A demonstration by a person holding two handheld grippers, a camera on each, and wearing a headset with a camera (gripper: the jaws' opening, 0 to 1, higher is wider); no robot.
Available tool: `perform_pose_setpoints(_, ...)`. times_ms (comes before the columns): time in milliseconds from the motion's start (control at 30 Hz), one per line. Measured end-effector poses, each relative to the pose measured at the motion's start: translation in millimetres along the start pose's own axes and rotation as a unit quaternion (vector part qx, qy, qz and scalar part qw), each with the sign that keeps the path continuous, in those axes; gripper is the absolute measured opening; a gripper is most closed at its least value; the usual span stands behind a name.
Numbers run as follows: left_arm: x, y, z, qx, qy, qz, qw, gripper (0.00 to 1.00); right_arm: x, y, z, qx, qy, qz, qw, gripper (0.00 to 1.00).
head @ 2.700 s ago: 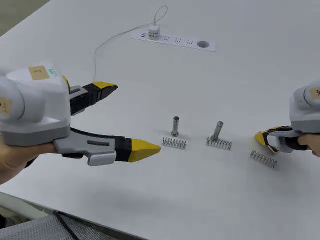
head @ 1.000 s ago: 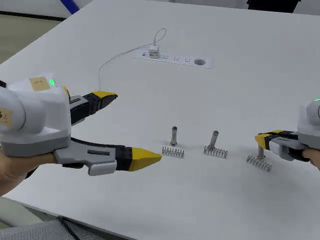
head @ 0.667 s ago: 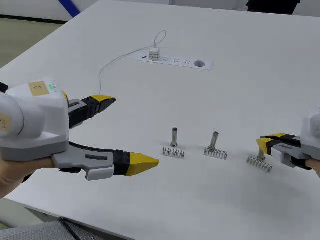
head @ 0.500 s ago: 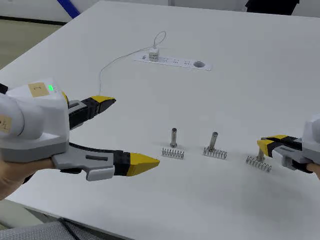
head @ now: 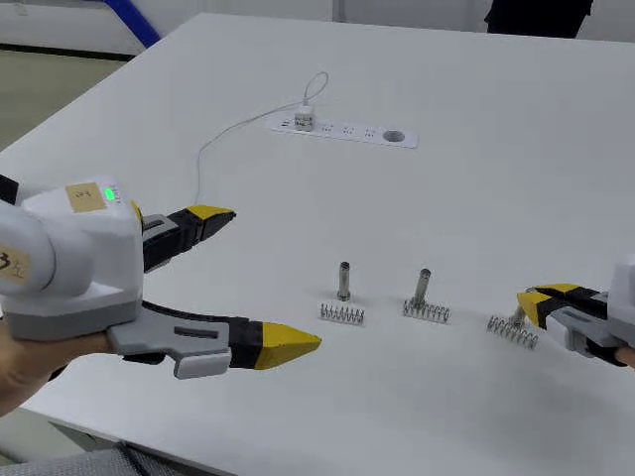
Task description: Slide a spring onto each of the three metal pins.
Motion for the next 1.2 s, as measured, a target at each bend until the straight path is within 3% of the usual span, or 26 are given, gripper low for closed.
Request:
perform_pose_setpoints(500, -0.8, 5.1, 3.1, 0.008, 0.007, -0.005, 0.9999, 0.99, -0.7, -0.9, 0.1, -0.01, 0.009, 0.004, 0.9999, 0.09)
perform_pose_setpoints(733, 1.5, 4.2, 0.8, 0.004, 0.003, -0.006, 1.0, 1.0, -17.8, -14.3, 5.8, -0.014, 0.018, 0.043, 0.9988, 0.17)
perform_pose_setpoints(867, 5.2, 4.3, -0.5, 0.003, 0.0, -0.008, 1.0, 1.0, -8.7, -19.0, 14.3, -0.015, 0.018, 0.039, 0.999, 0.19)
perform_pose_setpoints(967, 8.2, 4.9, -0.9, 0.003, -0.003, -0.01, 0.9999, 0.99, 7.2, -20.3, 13.3, -0.037, 0.021, 0.018, 0.9989, 0.2)
perform_pose_setpoints(1033, 8.6, 6.1, -0.8, 0.004, -0.009, -0.01, 0.9999, 0.99, 14.7, -20.3, 8.5, -0.059, -0.002, 0.008, 0.9982, 0.19)
perform_pose_setpoints(1100, 6.0, 7.9, -1.6, 0.004, -0.018, 0.0, 0.9998, 0.99, 19.3, -18.5, -1.0, -0.089, -0.016, 0.0, 0.9959, 0.19)
perform_pose_setpoints(1200, 8.6, 11.3, -4.2, 0.003, -0.017, -0.005, 0.9998, 0.99, 25.9, -13.5, -10.2, -0.119, -0.042, -0.017, 0.9919, 0.19)
Point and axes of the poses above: the centre of the closed fingertips' face, and the gripper's own axes: y roughly forward along the fingers, z roughly to its right, x roughly out of its underside, the point moved 1 cm from there along -y, roughly backward along the fingers, and after that the axes turned 4 degrees about z, right-handed, at the moved point
